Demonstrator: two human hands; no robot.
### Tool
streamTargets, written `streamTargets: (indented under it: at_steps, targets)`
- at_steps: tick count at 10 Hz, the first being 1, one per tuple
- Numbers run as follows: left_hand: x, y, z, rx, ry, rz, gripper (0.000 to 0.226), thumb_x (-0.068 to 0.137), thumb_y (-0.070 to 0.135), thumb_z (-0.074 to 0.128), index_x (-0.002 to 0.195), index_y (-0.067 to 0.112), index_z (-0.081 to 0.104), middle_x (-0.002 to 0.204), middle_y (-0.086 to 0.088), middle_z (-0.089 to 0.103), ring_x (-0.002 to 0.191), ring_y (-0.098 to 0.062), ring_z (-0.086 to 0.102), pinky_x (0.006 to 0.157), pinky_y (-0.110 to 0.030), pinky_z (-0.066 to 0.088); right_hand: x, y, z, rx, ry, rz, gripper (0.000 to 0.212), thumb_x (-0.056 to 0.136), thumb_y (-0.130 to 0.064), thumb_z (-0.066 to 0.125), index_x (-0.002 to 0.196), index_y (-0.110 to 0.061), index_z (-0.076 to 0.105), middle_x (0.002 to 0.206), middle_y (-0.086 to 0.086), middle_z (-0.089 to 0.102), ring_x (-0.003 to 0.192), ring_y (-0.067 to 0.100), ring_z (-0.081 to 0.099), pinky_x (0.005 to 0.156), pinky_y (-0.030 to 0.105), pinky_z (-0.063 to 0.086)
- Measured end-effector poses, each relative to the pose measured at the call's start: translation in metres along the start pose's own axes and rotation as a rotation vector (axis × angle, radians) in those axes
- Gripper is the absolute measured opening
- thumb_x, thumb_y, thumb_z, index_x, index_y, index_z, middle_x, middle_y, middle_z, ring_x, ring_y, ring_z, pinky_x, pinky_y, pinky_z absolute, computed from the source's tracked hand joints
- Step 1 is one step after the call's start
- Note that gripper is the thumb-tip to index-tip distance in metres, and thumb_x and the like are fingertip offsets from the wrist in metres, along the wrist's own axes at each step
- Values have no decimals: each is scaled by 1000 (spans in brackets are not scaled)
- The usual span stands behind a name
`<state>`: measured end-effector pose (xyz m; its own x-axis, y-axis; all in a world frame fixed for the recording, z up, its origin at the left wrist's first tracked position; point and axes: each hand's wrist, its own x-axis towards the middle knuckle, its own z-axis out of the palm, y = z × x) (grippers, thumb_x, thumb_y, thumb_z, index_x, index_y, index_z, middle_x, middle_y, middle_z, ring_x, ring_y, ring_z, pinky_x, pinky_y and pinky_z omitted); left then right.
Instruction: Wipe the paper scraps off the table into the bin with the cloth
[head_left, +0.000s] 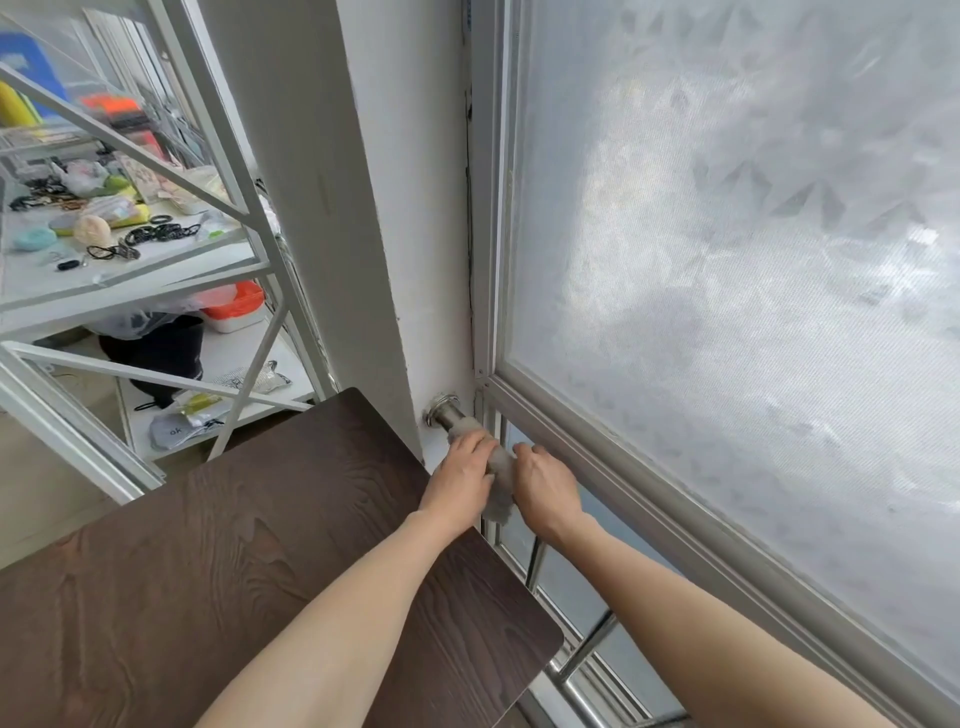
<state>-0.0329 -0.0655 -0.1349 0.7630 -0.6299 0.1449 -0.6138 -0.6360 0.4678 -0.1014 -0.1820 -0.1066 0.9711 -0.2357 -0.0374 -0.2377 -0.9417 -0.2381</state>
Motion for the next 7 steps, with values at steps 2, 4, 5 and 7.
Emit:
streamTargets:
  at_steps: [2,4,5,7]
  targets:
    - [8,4,-10,0,-123,-51,51,93,11,48,142,11,34,155,-6,26,144,-19,19,118,-31,13,-3,-6,3,-27,33,15,15,93,-8,44,107,-5,50,106,15,64,92,33,66,59,34,38]
    - [-12,4,-33,-18,-65,-82,43,93,13,49,135,15,45,148,-1,36,137,-21,32,113,-37,29,-7,-27,-13,-67,122,3,23,90,-15,50,111,-8,53,115,12,56,107,31,55,83,40,45]
    - [-36,3,-59,-26,-146,-126,42,92,16,51,133,18,47,147,-1,36,135,-22,34,111,-42,32,-16,-46,-23,-41,111,-61,25,91,-19,48,114,-9,54,115,11,56,105,32,56,78,38,43]
    - [-116,0,-143,-79,-101,-88,40,93,24,52,132,22,49,142,4,41,130,-14,40,104,-23,30,-38,-103,-45,126,191,-199,29,94,-24,45,118,-18,60,118,5,59,109,26,58,85,37,44]
